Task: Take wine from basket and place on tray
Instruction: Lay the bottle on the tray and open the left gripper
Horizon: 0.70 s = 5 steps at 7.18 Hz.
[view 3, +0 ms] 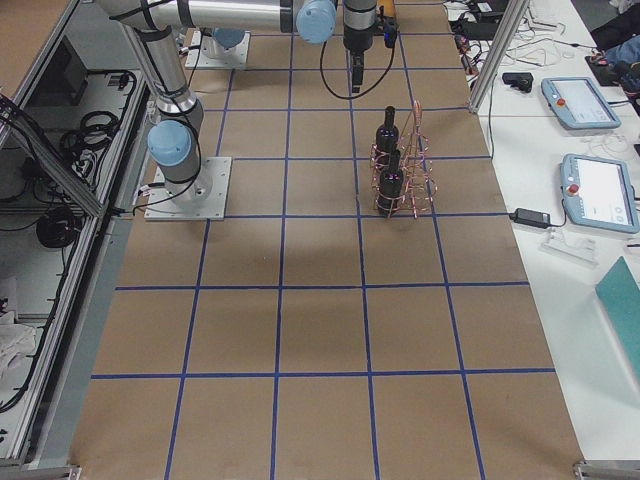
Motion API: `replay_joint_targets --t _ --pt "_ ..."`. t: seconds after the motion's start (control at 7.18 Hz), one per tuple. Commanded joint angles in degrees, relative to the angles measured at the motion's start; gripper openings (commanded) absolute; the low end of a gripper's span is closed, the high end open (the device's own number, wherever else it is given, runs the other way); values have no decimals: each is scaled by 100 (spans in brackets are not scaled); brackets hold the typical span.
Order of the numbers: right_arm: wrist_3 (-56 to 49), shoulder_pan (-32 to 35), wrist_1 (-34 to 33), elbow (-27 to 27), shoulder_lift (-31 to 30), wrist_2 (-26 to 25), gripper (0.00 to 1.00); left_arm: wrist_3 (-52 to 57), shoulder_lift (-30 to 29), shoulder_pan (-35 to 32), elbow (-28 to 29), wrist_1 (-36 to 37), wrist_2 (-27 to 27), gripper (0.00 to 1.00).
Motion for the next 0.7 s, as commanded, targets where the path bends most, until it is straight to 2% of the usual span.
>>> replay_joint_targets --t 0.0,0.28,0.56 --pt "-14 0 -6 0 9 -17 100 -43 181 -8 -2 -227 -12 93" --pt "-5 0 -6 0 9 1 100 -147 785 -114 42 -1102 -12 93" --pt "4 0 -7 0 9 9 100 -996 1253 -620 -36 -1249 136 93"
